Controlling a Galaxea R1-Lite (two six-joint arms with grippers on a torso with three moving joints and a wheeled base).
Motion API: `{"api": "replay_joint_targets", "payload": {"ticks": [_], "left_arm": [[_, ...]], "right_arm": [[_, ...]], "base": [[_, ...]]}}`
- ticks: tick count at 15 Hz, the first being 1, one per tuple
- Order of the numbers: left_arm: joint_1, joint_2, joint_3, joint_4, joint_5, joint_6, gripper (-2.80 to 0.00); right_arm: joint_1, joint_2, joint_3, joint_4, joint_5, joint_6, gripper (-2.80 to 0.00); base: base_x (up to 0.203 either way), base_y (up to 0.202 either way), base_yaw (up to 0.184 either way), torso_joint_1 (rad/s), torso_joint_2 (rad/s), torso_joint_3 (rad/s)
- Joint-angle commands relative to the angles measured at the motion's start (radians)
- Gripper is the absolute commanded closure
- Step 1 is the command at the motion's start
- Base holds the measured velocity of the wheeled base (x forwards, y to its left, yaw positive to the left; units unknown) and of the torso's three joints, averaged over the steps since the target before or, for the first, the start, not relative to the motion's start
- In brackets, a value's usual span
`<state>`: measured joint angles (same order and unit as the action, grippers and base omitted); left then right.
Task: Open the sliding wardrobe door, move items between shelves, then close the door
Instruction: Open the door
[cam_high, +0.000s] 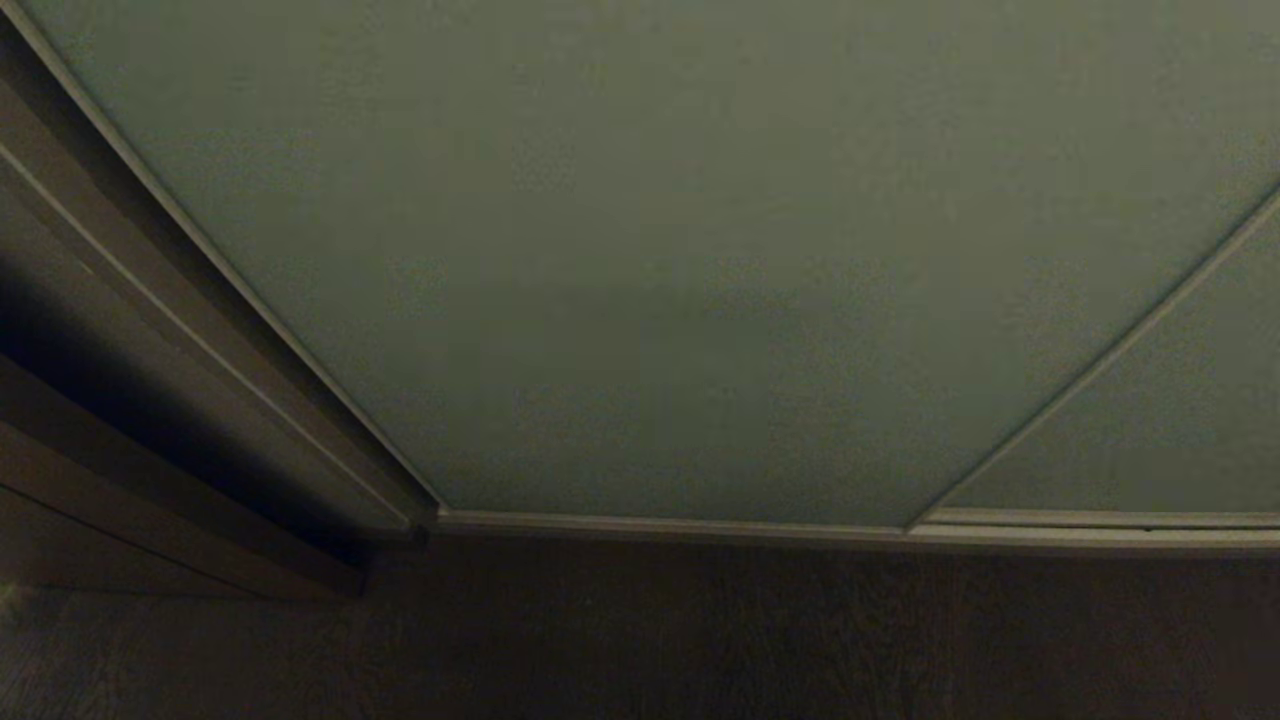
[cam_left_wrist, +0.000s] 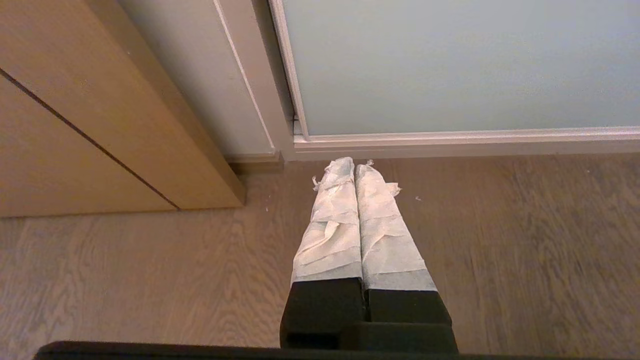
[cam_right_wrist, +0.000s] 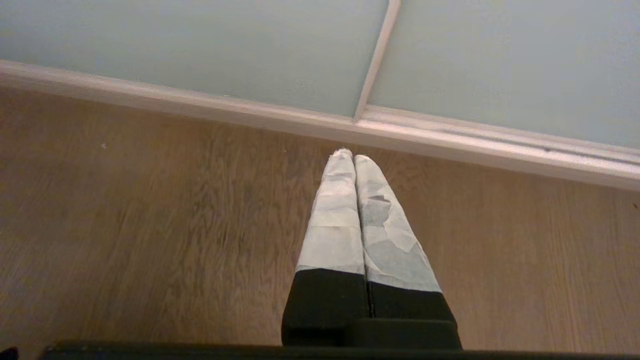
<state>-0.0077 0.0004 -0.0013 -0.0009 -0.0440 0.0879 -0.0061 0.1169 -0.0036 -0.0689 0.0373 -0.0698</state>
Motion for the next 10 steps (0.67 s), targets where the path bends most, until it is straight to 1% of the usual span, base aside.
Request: {"api": "replay_joint_targets", "payload": {"ticks": [1, 3, 10], "left_arm": [[0.0, 0.0, 0.0, -0.001, 0.0, 0.0, 0.0], [0.0, 0.0, 0.001, -0.001, 0.0, 0.0, 0.0], [0.0, 0.0, 0.001, -0.001, 0.0, 0.0, 0.0]], "right_arm": [[0.009, -0.128, 0.002, 0.036, -0.005, 0.01, 0.0], [0.012, -0.122, 0.002, 0.069, -0.016, 0.035, 0.0], [0.012, -0.12, 0.002, 0.069, -0.017, 0.039, 0.0]], "base": [[0.0, 0.0, 0.0, 0.0, 0.0, 0.0], [0.0, 0.0, 0.0, 0.0, 0.0, 0.0], [0.0, 0.0, 0.0, 0.0, 0.0, 0.0]]}}
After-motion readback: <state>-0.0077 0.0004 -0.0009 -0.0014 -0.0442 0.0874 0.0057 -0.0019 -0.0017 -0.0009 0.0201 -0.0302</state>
